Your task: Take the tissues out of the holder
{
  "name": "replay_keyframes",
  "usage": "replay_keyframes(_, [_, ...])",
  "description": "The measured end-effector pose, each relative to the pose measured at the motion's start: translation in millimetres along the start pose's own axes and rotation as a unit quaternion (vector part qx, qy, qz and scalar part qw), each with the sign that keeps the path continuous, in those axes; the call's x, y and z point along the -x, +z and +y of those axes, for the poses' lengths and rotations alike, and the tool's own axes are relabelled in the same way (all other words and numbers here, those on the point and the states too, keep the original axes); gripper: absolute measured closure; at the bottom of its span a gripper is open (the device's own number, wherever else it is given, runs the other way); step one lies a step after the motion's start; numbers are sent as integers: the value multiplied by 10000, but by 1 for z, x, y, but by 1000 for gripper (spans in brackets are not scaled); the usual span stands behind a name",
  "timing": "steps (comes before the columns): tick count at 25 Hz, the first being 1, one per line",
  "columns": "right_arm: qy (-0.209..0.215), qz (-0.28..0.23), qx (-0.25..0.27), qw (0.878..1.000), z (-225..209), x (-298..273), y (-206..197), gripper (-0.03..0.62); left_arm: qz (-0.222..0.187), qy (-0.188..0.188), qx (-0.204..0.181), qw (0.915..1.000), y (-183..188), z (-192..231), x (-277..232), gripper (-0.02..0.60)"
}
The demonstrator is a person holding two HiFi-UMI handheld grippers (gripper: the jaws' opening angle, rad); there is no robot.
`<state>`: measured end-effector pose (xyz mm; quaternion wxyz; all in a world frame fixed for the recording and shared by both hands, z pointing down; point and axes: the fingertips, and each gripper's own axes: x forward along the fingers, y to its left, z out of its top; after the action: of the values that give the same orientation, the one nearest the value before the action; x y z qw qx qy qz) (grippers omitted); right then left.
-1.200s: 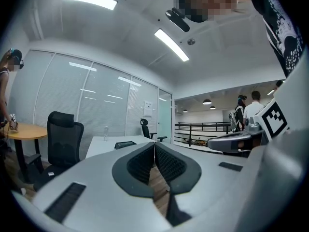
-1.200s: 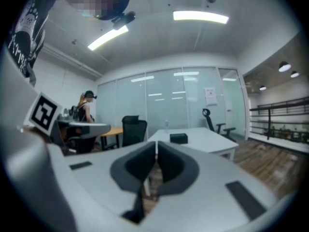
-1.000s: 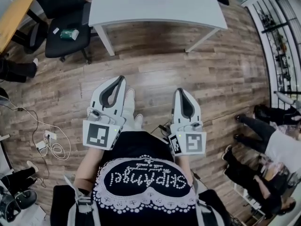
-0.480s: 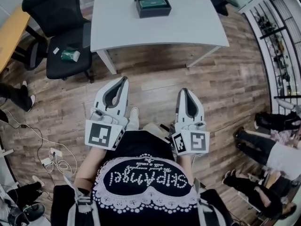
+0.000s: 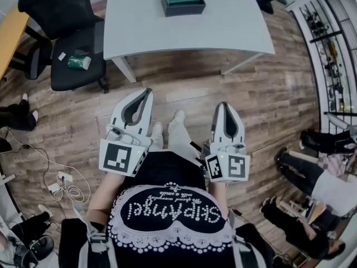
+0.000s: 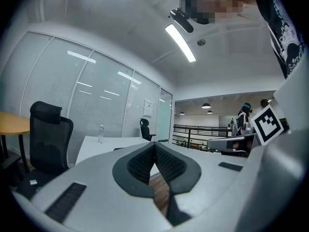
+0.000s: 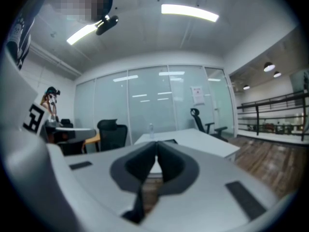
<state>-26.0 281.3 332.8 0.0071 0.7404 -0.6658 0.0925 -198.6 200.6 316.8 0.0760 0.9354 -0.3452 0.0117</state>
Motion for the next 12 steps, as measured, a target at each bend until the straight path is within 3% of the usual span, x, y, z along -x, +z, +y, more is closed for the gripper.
replay_keyframes(12, [219, 179, -138, 9995, -56, -58, -1, 559, -31, 125, 12, 9999, 0, 0, -69, 560])
